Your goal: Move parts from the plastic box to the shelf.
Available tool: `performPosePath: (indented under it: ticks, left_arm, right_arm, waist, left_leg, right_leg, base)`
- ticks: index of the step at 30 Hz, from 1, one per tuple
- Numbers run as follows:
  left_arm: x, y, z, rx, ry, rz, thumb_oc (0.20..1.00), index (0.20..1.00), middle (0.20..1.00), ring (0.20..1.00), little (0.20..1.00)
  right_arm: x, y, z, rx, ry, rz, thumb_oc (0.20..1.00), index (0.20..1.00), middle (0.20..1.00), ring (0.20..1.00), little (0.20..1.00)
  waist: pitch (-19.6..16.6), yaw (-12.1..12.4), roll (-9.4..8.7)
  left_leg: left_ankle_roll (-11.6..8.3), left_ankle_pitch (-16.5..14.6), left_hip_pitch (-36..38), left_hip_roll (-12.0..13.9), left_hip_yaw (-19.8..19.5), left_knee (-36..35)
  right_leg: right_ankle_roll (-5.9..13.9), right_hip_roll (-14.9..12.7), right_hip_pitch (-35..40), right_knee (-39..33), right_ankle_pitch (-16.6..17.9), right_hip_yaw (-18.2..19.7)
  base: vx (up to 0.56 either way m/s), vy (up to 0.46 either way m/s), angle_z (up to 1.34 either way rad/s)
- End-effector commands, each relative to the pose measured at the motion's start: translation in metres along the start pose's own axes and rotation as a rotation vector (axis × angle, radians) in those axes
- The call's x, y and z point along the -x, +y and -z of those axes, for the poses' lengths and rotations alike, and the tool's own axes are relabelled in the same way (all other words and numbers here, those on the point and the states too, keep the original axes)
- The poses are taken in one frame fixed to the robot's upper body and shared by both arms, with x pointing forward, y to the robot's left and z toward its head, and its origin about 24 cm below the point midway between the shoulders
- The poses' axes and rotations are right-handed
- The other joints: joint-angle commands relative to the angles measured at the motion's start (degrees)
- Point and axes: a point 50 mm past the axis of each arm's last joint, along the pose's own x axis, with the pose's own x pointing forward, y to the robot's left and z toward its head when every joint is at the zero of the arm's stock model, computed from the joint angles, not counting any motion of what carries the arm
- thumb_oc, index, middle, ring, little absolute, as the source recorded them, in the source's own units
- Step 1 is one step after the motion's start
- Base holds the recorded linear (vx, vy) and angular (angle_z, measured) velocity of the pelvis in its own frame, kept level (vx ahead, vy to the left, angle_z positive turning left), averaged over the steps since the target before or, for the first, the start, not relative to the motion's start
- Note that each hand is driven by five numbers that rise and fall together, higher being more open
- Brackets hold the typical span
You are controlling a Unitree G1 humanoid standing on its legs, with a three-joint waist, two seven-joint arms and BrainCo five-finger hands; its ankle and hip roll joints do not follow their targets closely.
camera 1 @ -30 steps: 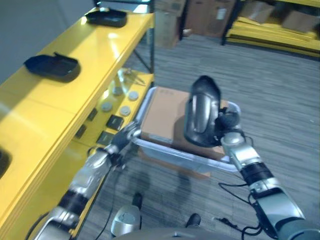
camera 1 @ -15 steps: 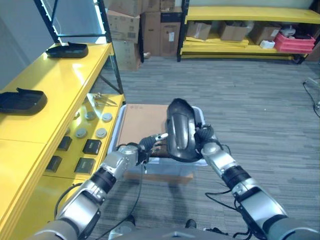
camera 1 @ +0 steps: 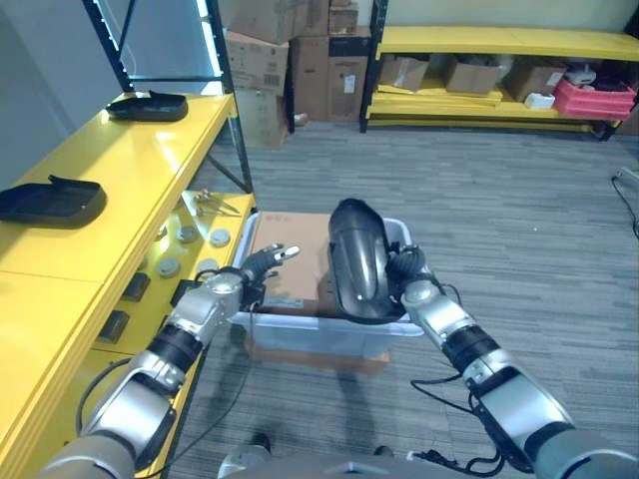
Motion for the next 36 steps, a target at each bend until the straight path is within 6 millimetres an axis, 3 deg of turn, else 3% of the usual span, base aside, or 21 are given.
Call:
performPosePath:
  ticks: [1,5,13,22,32,33,34,35,36]
  left_arm:
    - [-0.016,-0.033,-0.033,-0.038,-0.035,0.122,1.0,1.0,1.0,1.0,1.0]
    - [-0.021,-0.046,-0.022,-0.022,0.027,0.134,1.0,1.0,1.0,1.0,1.0]
    - [-0.025,-0.044,-0.005,-0.115,0.12,0.097,1.0,1.0,1.0,1.0,1.0]
    - [-0.027,-0.073,-0.004,0.047,0.102,0.204,1.0,1.0,1.0,1.0,1.0]
    - [-0.029,-0.094,-0.002,0.061,0.07,0.26,1.0,1.0,1.0,1.0,1.0]
    - [-0.029,-0.096,-0.004,0.041,0.055,0.265,0.721,0.721,0.721,0.721,0.721]
    - [-0.029,-0.096,-0.005,0.025,0.038,0.261,0.366,0.366,0.366,0.366,0.366]
    - [-0.029,-0.097,-0.007,0.012,0.023,0.257,0.2,0.2,0.2,0.2,0.2]
    - [-0.029,-0.097,-0.008,0.0,0.015,0.259,0.2,0.2,0.2,0.2,0.2]
  right_arm:
    - [-0.01,-0.015,-0.063,-0.042,-0.202,0.045,0.2,0.2,0.2,0.2,0.2]
    - [-0.007,-0.005,-0.072,-0.048,-0.21,0.021,0.2,0.2,0.2,0.2,0.2]
    - [-0.005,0.004,-0.077,-0.043,-0.211,0.001,0.2,0.2,0.2,0.2,0.2]
    - [0.0,0.023,-0.073,-0.001,-0.188,-0.054,0.2,0.2,0.2,0.2,0.2]
    - [0.009,0.045,-0.08,0.038,-0.203,-0.134,0.2,0.2,0.2,0.2,0.2]
    - [0.011,0.049,-0.082,0.04,-0.209,-0.141,0.2,0.2,0.2,0.2,0.2]
    - [0.012,0.05,-0.082,0.039,-0.21,-0.143,0.2,0.2,0.2,0.2,0.2]
    - [0.013,0.052,-0.082,0.035,-0.21,-0.145,0.2,0.2,0.2,0.2,0.2]
    - [0.014,0.053,-0.083,0.033,-0.211,-0.145,0.2,0.2,0.2,0.2,0.2]
  waist:
    - [-2.02,2.37,0.67]
    - [-2.22,2.28,0.71]
    - [-2.24,2.29,0.7]
    - [-2.05,2.14,0.78]
    - [-2.01,2.14,0.58]
    - [-2.03,2.09,0.55]
    - [-2.02,2.11,0.54]
    - [-1.98,2.12,0.53]
    - [-1.95,2.14,0.51]
  left_leg:
    - [0.58,-1.28,-1.82,1.08,0.0,1.28]
    - [0.6,-1.31,-1.59,1.05,-0.05,1.12]
    - [0.64,-1.44,-1.61,0.94,-0.24,1.33]
    - [0.64,-1.56,-1.21,0.97,-0.16,1.47]
    - [0.65,-1.61,-1.03,0.99,-0.3,1.34]
    - [0.65,-1.63,-0.94,1.03,-0.21,1.34]
    - [0.64,-1.63,-0.96,1.04,-0.22,1.36]
    - [0.63,-1.65,-0.95,1.05,-0.21,1.37]
    - [0.62,-1.67,-0.93,1.04,-0.21,1.37]
  right_leg:
    - [6.16,-4.66,2.06,2.29,-2.88,-1.68]
    - [6.11,-4.53,2.18,2.34,-3.04,-1.63]
    - [6.09,-4.48,2.14,2.53,-3.23,-1.4]
    - [6.06,-4.57,2.32,2.75,-3.27,-1.28]
    - [5.92,-4.37,2.23,2.9,-3.48,-1.08]
    - [5.9,-4.35,2.27,2.92,-3.51,-1.05]
    - [5.88,-4.34,2.24,2.95,-3.53,-1.03]
    - [5.88,-4.33,2.25,2.96,-3.55,-1.02]
    - [5.87,-4.32,2.29,2.94,-3.57,-1.03]
  base:
    - [0.0,0.0,0.0]
    - [0.0,0.0,0.0]
    - [0.0,0.0,0.0]
    - [0.0,0.001,0.0]
    - [0.0,0.0,0.0]
    - [0.0,0.0,0.0]
    - [0.0,0.0,0.0]
    - [0.0,0.0,0.0]
    - [0.0,0.0,0.0]
